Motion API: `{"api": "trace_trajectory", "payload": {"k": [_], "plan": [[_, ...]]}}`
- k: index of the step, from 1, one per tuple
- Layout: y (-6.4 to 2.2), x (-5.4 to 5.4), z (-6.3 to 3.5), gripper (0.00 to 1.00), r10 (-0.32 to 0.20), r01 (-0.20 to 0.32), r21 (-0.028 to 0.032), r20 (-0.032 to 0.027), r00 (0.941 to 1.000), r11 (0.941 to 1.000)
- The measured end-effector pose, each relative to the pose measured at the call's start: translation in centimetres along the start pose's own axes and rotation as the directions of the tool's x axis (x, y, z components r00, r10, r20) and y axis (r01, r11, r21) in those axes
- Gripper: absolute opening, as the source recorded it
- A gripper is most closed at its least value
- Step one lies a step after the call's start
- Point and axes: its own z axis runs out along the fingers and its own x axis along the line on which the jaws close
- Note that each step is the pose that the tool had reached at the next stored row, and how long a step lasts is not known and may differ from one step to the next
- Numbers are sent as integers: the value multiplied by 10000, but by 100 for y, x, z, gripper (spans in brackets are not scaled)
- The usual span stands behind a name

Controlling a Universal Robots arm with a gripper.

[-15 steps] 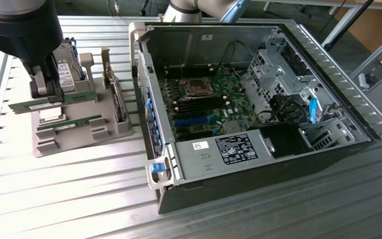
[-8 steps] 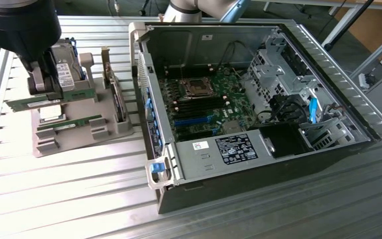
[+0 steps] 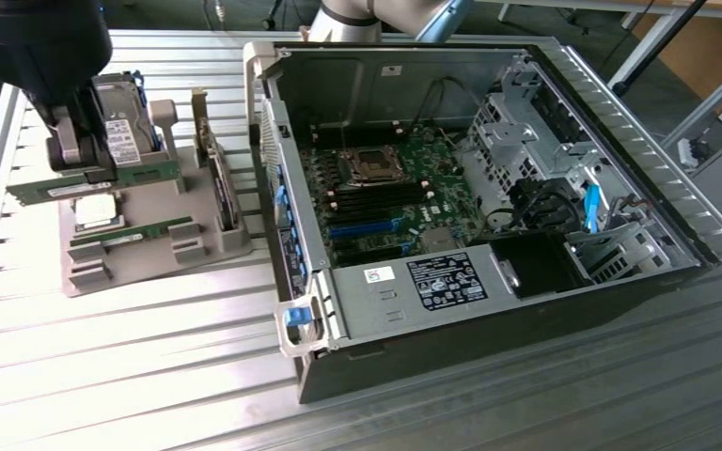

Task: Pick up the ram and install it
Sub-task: 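Pick up the ram and move it above insertion slot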

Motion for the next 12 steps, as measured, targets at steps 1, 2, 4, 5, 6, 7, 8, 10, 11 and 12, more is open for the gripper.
{"api": "trace_trajectory", "payload": {"k": [1,2,4,5,6,7,8,10,11,12], "plan": [[0,-1,-9,11,0,0,0,1,10000,10000],[1,-1,-13,11,0,0,1,1,10000,10000],[1,-2,-25,11,0,0,1,1,10000,10000],[1,-2,-30,11,0,0,0,0,10000,10000],[1,-2,-33,11,0,0,1,1,10000,10000],[1,-2,-39,11,0,0,0,0,10000,10000],[2,-2,-44,11,0,0,0,0,10000,10000],[2,-3,-59,11,1,-1,0,0,10000,10000],[2,-4,-65,11,0,0,1,1,10000,10000],[2,-4,-70,11,0,0,1,1,10000,10000]]}}
